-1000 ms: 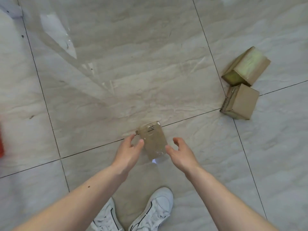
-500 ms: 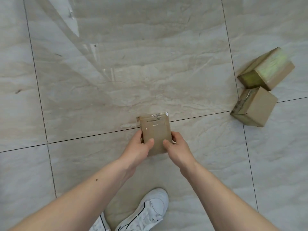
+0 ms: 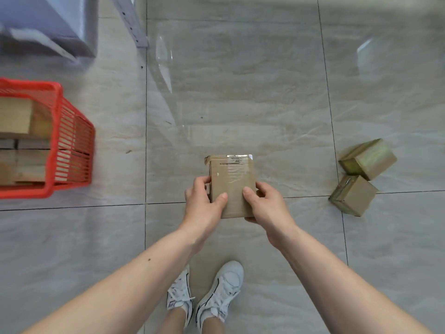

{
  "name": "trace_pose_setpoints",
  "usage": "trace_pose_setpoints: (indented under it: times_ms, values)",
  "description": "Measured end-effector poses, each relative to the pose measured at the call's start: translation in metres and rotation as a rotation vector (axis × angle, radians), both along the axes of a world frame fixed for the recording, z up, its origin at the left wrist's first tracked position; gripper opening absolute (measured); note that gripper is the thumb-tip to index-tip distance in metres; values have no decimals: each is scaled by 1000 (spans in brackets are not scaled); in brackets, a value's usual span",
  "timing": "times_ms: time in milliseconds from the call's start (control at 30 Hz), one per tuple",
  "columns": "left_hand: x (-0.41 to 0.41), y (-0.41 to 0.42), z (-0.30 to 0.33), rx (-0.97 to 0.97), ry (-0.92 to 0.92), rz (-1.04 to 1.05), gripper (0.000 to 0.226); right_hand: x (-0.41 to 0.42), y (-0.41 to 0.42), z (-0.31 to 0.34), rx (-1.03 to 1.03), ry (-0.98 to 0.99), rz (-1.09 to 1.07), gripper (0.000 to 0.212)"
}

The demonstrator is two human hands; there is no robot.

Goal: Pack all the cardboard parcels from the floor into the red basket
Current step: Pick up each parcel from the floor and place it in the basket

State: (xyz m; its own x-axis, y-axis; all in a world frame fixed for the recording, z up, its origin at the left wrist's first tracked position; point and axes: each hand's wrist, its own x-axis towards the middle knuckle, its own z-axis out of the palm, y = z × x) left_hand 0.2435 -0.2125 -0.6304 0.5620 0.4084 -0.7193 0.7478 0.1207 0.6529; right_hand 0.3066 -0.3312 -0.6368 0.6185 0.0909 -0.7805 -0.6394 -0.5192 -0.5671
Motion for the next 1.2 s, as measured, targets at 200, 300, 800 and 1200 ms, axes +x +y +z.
trace_pose_setpoints:
  times_ms: [200, 300, 800, 1200]
  values:
    - [-19, 50, 50, -67, -62, 137, 38, -4, 59, 53, 14, -23, 128, 50]
    - [-34, 78, 63, -61, -64, 210, 39, -8, 91, 67, 24, -20, 206, 56]
    - [-179, 264, 81, -34, -60, 453, 45, -125, 305, 87, 41, -23, 501, 35]
    - [-293, 441, 80, 69, -15, 356, 51, -240, 474, 78, 67, 40, 441, 47]
